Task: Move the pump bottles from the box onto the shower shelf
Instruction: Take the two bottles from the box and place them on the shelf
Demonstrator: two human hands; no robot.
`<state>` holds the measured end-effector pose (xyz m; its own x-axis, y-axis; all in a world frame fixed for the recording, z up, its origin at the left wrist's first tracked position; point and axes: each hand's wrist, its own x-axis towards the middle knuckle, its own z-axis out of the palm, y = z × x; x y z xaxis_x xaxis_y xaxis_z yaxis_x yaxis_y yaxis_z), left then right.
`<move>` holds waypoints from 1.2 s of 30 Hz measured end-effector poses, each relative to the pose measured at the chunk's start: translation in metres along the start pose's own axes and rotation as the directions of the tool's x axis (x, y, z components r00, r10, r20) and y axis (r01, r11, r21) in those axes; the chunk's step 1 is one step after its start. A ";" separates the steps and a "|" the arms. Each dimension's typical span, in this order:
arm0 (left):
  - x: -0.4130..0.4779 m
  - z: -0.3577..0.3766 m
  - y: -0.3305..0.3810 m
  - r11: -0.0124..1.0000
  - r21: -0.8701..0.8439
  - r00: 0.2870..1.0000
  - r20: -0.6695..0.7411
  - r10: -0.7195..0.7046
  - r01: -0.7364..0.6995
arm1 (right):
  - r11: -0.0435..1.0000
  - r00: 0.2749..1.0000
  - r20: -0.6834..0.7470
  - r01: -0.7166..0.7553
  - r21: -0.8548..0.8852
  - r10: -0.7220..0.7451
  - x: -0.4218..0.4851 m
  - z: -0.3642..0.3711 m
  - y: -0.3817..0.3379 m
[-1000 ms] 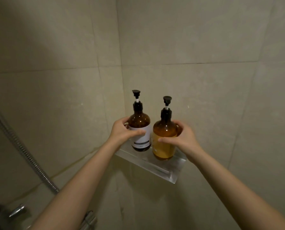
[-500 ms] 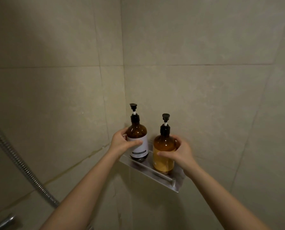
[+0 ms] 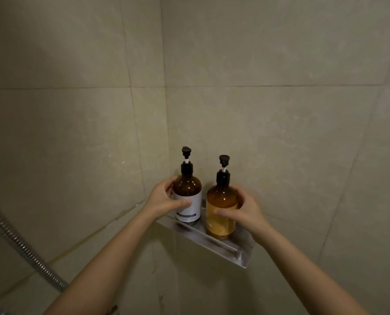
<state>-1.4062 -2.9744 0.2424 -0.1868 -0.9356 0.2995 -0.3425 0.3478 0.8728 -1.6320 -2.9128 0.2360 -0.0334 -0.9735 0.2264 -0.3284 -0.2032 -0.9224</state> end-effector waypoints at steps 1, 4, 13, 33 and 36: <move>0.000 -0.002 0.001 1.000 0.008 1.000 0.004 0.002 -0.002 | 1.000 1.000 0.006 -0.006 -0.007 0.006 0.000 -0.001 -0.001; 0.000 -0.003 0.005 0.997 0.081 1.000 0.005 0.014 -0.014 | 0.994 0.999 0.036 -0.021 -0.109 0.025 -0.003 -0.007 -0.005; 0.007 -0.004 0.017 0.918 0.386 0.987 -0.088 0.136 -0.092 | 0.954 0.997 -0.078 -0.012 -0.299 -0.012 -0.005 -0.005 -0.010; 0.019 -0.022 0.005 0.925 0.379 0.969 -0.223 0.109 -0.017 | 0.967 0.997 -0.076 -0.025 -0.252 0.006 0.044 0.045 -0.015; 0.019 -0.022 0.005 0.928 0.371 0.972 -0.214 0.098 -0.012 | 0.968 0.997 -0.076 -0.007 -0.252 -0.012 0.045 0.049 -0.012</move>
<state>-1.3915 -2.9915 0.2605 -0.0182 -0.8883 0.4589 -0.6578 0.3564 0.6636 -1.5830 -2.9596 0.2423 -0.1007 -0.9602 0.2606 -0.5558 -0.1630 -0.8152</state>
